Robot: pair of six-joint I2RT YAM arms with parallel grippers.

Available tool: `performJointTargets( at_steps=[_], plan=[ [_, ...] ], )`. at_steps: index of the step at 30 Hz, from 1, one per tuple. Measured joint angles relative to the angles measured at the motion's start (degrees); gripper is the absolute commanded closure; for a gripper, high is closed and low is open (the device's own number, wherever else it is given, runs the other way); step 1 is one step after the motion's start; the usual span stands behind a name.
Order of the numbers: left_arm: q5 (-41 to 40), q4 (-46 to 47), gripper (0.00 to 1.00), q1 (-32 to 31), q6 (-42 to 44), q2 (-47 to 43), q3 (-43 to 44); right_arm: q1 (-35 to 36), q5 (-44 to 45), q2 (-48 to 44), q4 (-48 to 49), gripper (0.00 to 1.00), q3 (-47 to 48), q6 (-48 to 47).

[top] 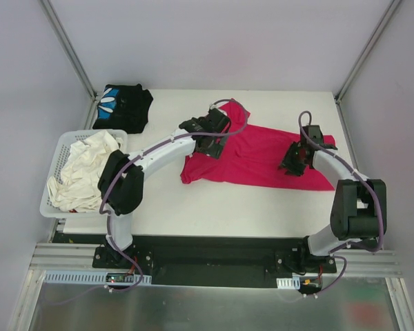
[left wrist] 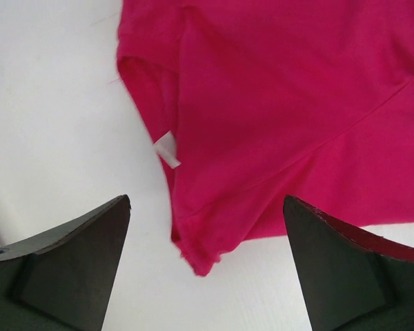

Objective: Fold and stack the t-shirts
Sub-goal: Fold the flattened tshirt in 1/3 of the way

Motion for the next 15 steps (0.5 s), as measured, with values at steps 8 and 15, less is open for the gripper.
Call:
performJointTargets(
  at_steps=[8,15],
  plan=[
    [6.73,0.63,0.09,-2.25,-0.72,11.67,11.96,8.37,-0.15,3.56,-0.50,0.59,4.17,0.11],
    [12.63,0.37,0.09,-3.74,-0.59,14.25,13.66,8.74,0.13,6.67,-0.50,0.59,4.44,0.76]
  ],
)
